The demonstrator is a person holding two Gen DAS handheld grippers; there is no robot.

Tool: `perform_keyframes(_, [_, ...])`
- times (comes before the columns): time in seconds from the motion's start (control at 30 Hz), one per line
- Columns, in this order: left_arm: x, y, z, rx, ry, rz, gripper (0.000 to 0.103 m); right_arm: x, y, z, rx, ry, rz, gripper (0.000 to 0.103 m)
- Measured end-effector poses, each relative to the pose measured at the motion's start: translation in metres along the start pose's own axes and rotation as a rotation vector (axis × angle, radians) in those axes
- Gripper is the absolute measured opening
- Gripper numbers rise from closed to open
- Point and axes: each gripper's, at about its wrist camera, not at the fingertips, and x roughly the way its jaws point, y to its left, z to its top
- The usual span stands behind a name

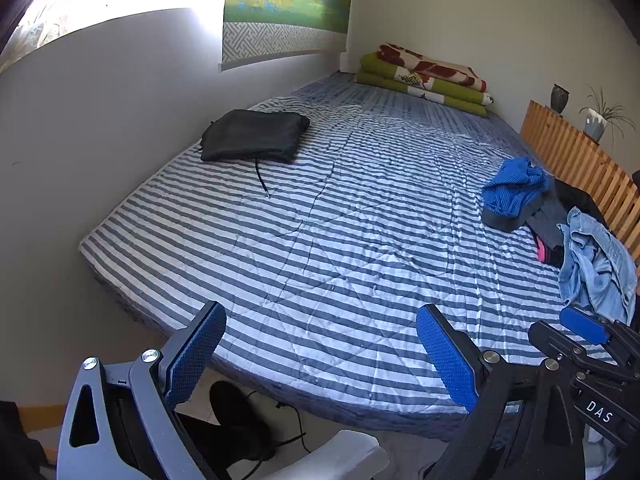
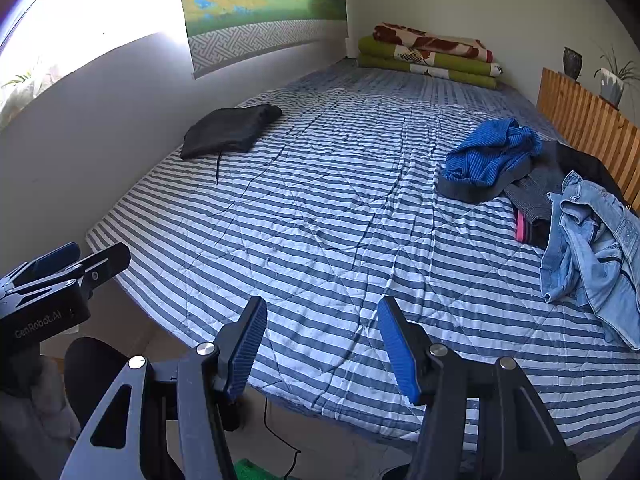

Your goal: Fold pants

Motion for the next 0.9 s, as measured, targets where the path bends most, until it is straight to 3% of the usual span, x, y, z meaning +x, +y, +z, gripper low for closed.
perform_keyframes(0.9, [0.0057, 0.0036, 0.002, -0.004, 0.004, -0.002, 0.098, 0.0046, 0.0001, 0.0008, 0.004, 0.009, 0.005, 0.054])
